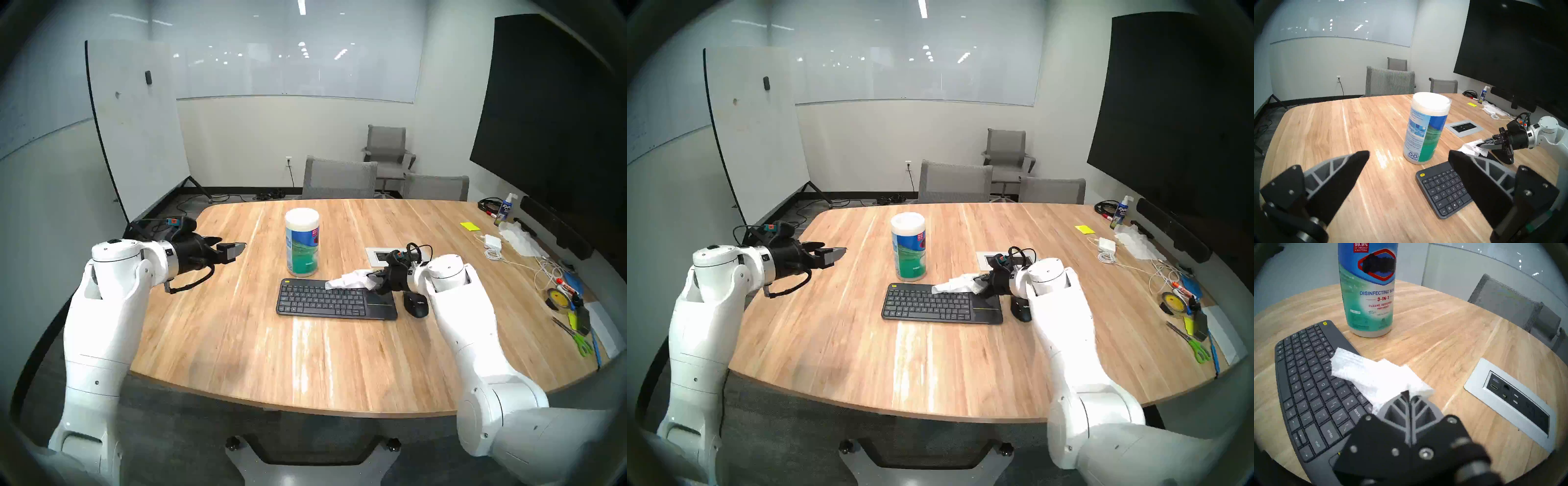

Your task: Wipe the keyboards and mice with a disinfecting wipe, then set the wipe down

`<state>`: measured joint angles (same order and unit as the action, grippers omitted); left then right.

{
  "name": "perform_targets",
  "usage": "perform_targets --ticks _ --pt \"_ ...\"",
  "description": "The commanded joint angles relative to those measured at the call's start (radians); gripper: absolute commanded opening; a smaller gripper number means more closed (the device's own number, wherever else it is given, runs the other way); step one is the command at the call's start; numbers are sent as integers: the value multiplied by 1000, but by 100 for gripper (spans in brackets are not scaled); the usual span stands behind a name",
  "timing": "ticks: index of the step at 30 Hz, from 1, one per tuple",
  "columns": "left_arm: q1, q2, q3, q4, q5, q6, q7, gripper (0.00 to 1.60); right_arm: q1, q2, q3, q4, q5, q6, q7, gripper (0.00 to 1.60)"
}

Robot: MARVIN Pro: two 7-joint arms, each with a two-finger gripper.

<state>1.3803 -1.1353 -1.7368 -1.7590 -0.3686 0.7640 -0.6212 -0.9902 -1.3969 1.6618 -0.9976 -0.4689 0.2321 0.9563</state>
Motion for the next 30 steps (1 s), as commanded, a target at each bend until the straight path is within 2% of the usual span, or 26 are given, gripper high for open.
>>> perform_targets --ticks 1,17,30 --pt "-13 -2 -3 -24 -2 -4 1 160 37 31 9 3 9 -31 23 0" --pt "-13 -2 -3 -23 -2 -4 1 160 79 86 58 71 11 -77 54 0" --pt "-13 -2 -3 -24 -2 -4 1 160 83 92 95 88 33 -105 97 0"
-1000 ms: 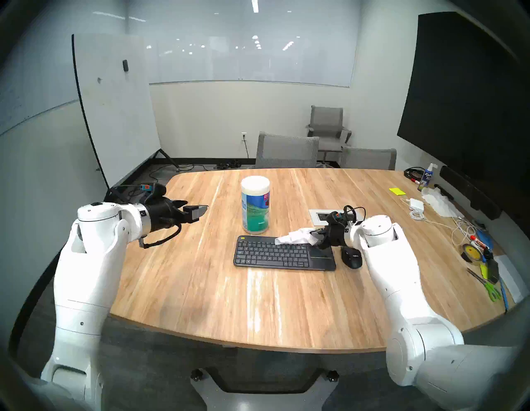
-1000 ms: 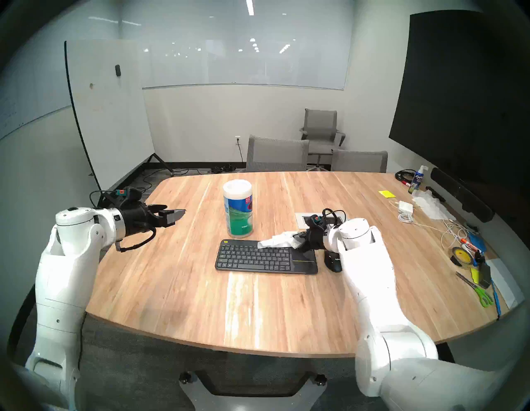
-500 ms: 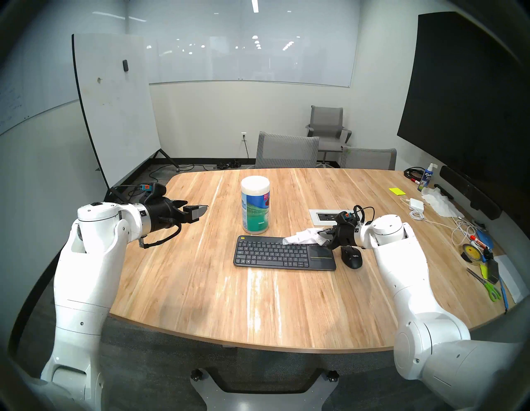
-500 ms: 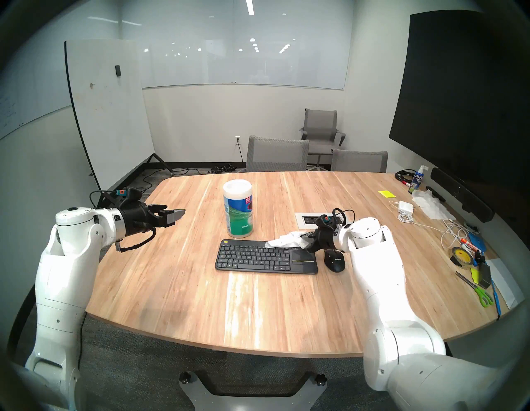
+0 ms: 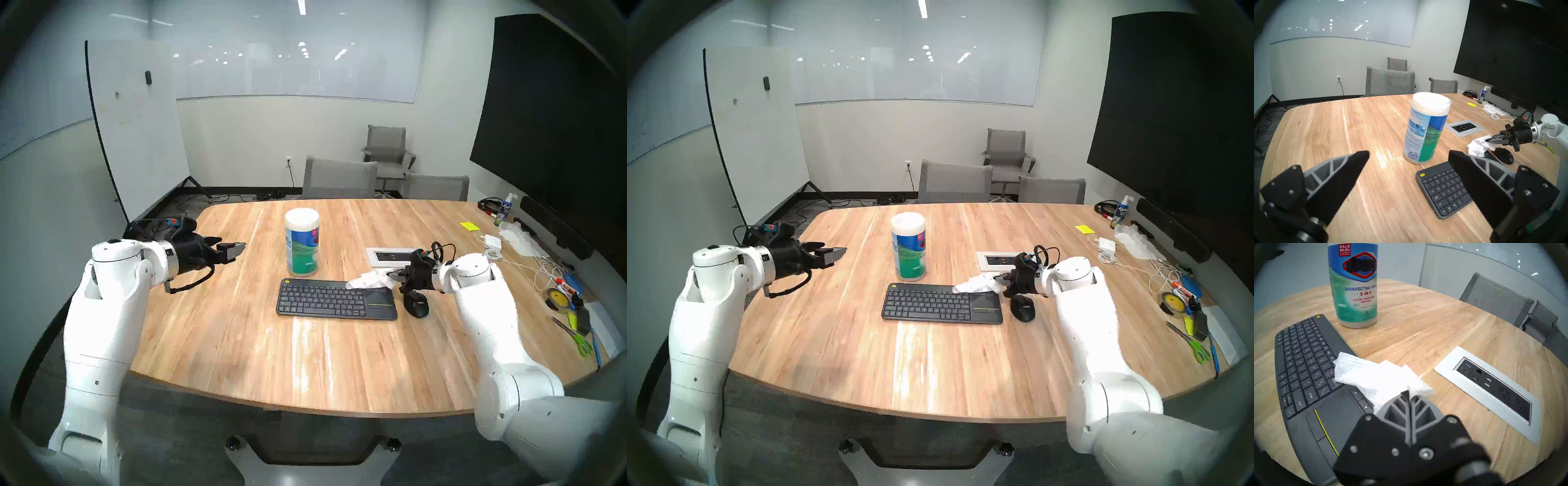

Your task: Wipe the keyboards and mice with a disinfecting wipe, then set the wipe down

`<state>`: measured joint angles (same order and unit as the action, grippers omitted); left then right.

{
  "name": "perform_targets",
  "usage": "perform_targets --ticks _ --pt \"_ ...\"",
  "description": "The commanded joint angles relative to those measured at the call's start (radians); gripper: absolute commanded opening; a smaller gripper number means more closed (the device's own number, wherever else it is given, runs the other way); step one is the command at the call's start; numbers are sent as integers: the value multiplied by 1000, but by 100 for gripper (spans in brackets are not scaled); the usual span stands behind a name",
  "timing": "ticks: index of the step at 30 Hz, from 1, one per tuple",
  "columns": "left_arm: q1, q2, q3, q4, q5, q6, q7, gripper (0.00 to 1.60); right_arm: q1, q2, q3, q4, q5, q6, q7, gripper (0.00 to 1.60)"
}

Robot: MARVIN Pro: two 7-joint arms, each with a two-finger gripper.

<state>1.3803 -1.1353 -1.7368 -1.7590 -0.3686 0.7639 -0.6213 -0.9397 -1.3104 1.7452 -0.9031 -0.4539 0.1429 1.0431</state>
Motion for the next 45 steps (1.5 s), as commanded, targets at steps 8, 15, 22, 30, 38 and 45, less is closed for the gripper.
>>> perform_targets --ticks 8,15,22,30,38,45 --pt "-13 -2 -3 -24 -2 -4 1 160 36 3 19 -2 12 -21 16 0" --pt "-13 -2 -3 -24 -2 -4 1 160 37 1 23 0 9 -24 18 0" --pt "-13 -2 -3 -24 -2 -4 1 160 38 0 26 1 6 -25 20 0" --pt "-13 -2 -3 -24 -2 -4 2 160 39 1 26 6 3 -29 19 0" --pt "-13 -2 -3 -24 -2 -4 1 160 43 31 31 21 3 -41 45 0" --pt "-13 -2 -3 -24 -2 -4 1 160 39 74 39 25 3 -58 94 0"
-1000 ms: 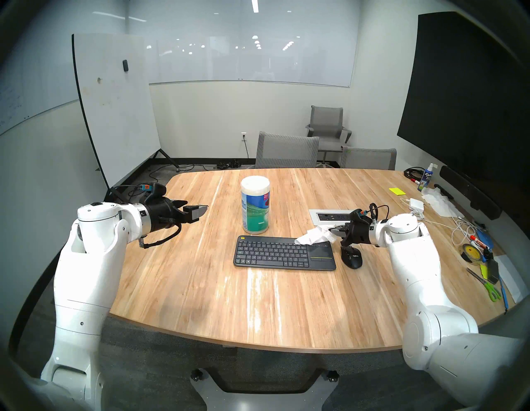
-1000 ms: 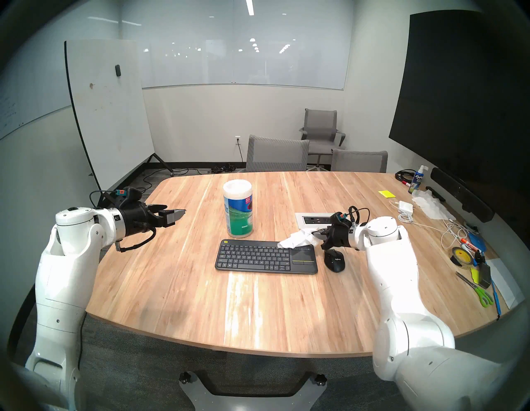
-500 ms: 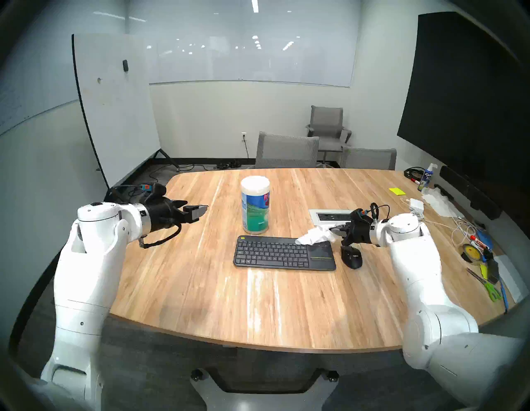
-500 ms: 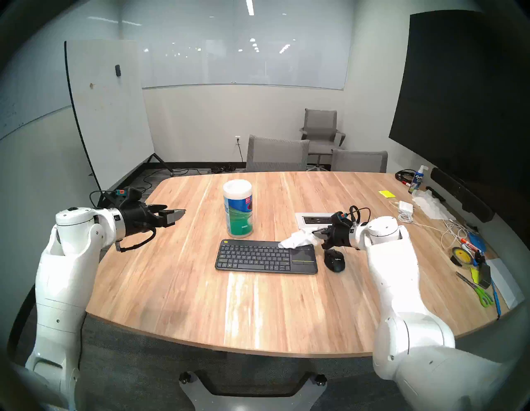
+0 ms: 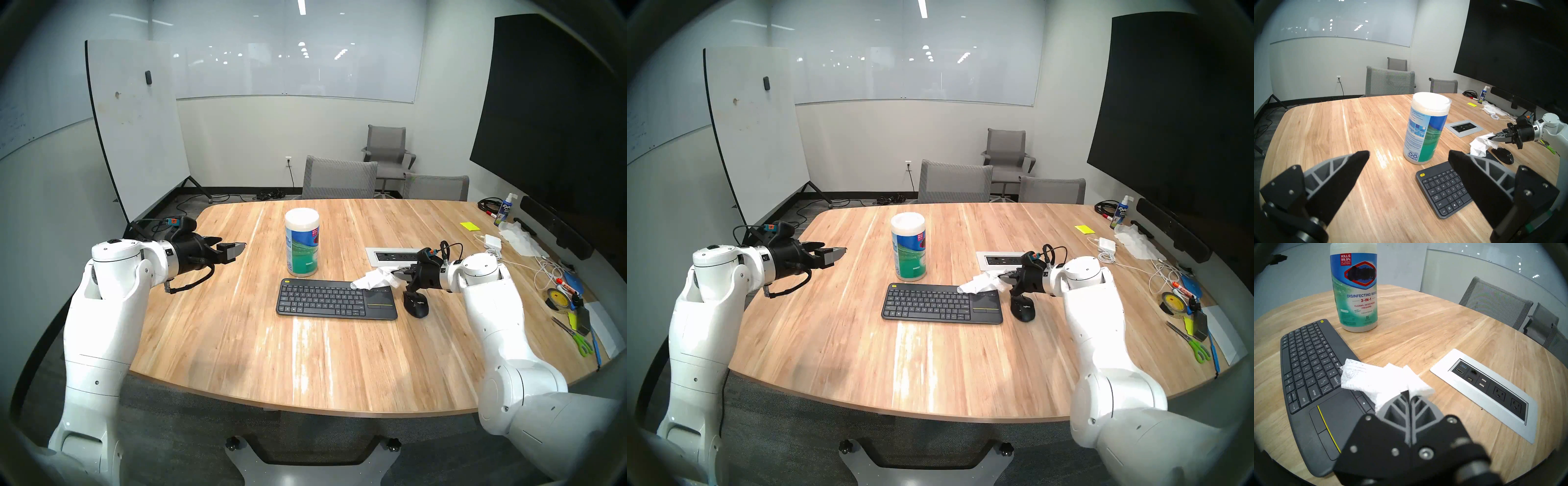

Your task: Wipe the keyboards and mice with a disinfecting wipe, then set the wipe down

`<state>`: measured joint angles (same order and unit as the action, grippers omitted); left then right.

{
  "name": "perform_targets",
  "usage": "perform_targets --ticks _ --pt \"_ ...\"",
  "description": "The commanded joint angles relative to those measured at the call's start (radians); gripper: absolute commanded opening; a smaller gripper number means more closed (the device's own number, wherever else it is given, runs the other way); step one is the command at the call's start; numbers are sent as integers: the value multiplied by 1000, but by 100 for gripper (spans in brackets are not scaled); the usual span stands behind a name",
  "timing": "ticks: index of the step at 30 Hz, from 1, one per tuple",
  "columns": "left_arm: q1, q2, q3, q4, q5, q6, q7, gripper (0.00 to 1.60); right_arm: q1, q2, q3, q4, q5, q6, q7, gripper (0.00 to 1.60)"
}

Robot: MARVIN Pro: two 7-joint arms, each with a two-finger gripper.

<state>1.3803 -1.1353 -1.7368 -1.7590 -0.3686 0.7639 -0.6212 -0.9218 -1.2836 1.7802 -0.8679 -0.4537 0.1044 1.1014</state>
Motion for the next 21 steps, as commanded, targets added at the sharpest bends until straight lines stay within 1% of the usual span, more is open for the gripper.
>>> perform_targets --ticks 1,5,8,9,17,21 --pt "-13 -2 -3 -24 -2 -4 1 160 21 55 4 -8 2 -20 47 0" --pt "-13 -2 -3 -23 -2 -4 1 160 14 85 15 -12 10 -36 101 0" --pt "-13 -2 -3 -23 -2 -4 1 160 -3 101 23 -35 18 -47 146 0" --pt "-13 -2 -3 -23 -2 -4 1 160 -3 101 23 -35 18 -47 146 0" --pt "-13 -2 -3 -24 -2 -4 1 160 -69 121 51 -123 39 -53 259 0" --pt "-13 -2 -3 -24 -2 -4 1 160 -117 124 64 -178 49 -62 309 0"
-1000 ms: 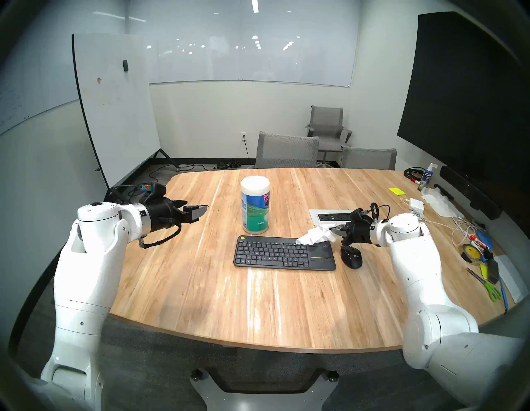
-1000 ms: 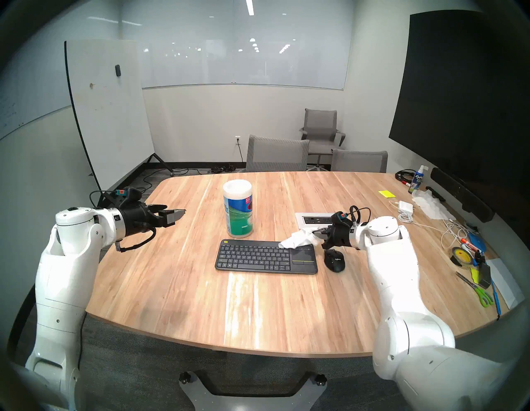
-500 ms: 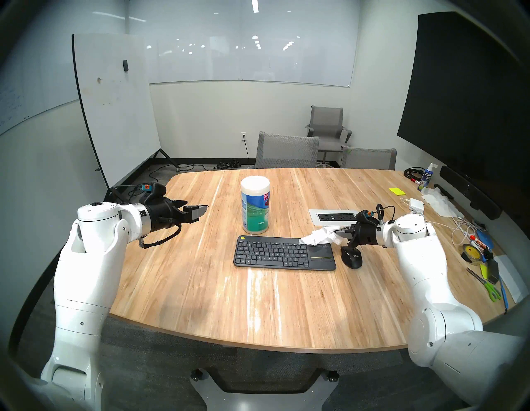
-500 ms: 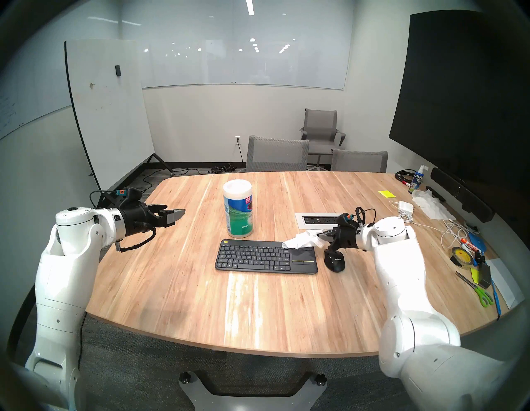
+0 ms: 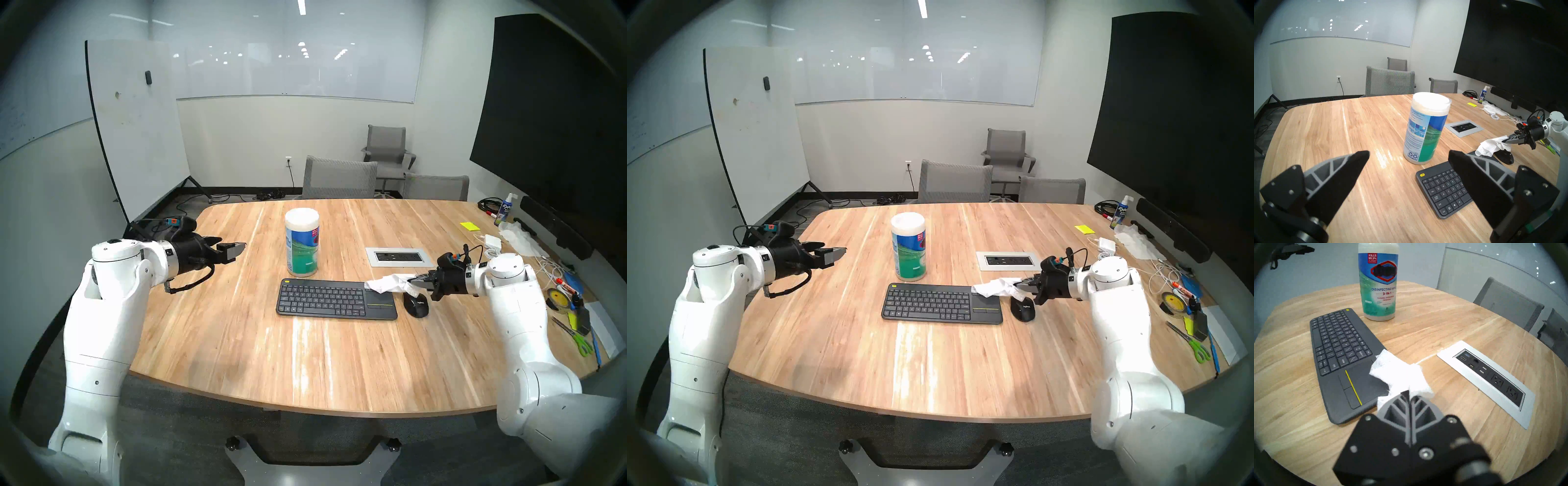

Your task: Wipe the keyboards and mice with a disinfecting wipe, then set the wipe down

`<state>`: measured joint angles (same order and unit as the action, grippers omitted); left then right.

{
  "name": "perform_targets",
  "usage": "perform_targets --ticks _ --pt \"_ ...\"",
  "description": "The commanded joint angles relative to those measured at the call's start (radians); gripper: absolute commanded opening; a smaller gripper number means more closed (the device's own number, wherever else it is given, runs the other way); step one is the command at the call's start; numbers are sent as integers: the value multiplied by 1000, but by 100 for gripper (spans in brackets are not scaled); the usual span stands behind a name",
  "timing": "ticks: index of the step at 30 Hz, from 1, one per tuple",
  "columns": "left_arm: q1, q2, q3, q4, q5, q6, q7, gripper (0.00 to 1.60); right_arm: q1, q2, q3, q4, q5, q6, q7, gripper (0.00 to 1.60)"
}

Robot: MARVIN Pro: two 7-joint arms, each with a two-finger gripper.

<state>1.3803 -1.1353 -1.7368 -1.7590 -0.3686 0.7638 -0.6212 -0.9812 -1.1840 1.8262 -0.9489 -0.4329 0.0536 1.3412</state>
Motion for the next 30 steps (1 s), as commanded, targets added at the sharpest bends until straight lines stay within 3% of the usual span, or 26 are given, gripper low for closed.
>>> perform_targets --ticks 1,7,17,30 --pt "-13 -2 -3 -24 -2 -4 1 160 -72 25 21 -113 32 -14 86 0" --pt "-13 -2 -3 -24 -2 -4 1 160 -138 22 41 -195 45 -8 142 0" --pt "-13 -2 -3 -25 -2 -4 2 160 -204 12 55 -270 59 -3 142 0" --pt "-13 -2 -3 -24 -2 -4 1 160 -300 -12 25 -382 115 2 142 0"
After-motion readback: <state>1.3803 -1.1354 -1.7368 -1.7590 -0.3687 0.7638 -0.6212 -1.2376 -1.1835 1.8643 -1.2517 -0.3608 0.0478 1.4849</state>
